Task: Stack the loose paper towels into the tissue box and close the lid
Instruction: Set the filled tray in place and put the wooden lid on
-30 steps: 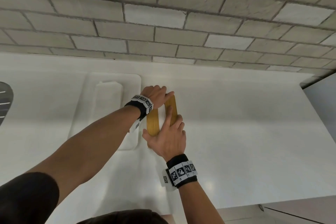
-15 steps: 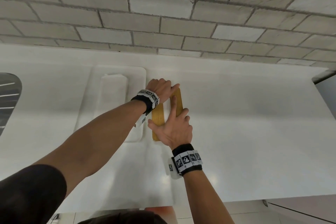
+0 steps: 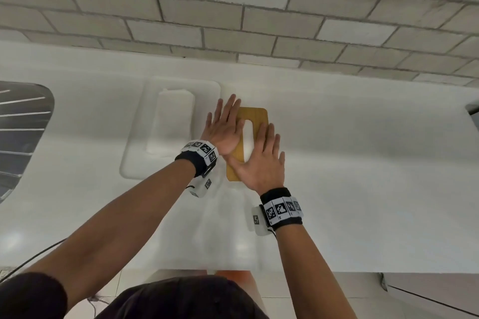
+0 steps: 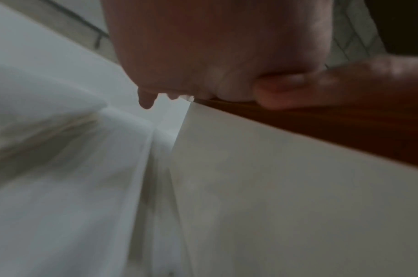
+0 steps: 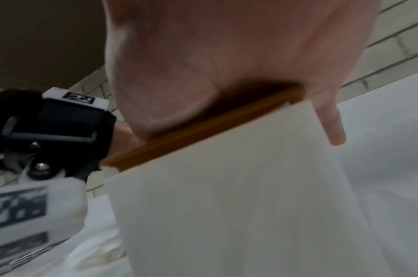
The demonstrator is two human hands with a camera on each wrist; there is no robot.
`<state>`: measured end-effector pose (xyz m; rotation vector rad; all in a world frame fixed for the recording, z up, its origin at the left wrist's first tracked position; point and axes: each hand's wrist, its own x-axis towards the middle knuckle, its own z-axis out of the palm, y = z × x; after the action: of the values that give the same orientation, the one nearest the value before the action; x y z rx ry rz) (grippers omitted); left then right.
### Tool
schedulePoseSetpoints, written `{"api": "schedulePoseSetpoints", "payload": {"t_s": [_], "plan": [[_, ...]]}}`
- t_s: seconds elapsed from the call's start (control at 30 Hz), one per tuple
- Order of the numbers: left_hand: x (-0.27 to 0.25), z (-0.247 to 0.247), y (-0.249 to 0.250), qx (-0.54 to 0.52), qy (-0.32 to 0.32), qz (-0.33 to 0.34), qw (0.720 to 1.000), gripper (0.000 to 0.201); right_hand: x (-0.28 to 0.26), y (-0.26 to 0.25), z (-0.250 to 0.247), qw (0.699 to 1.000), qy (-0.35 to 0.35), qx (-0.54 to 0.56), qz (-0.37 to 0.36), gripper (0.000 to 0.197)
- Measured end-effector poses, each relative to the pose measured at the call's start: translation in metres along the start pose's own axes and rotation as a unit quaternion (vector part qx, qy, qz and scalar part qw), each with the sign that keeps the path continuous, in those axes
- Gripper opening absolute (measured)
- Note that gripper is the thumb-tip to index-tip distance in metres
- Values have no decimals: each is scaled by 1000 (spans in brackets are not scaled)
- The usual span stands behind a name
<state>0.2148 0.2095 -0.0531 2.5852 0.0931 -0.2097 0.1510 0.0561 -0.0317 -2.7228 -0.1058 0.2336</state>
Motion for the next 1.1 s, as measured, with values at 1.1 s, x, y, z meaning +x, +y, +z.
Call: {"api": "schedulePoseSetpoints", "payload": {"t_s": [1.1], "plan": [[-8, -37, 20, 2, 65, 72, 995, 51, 16, 31, -26, 993, 11, 62, -97, 64]]}}
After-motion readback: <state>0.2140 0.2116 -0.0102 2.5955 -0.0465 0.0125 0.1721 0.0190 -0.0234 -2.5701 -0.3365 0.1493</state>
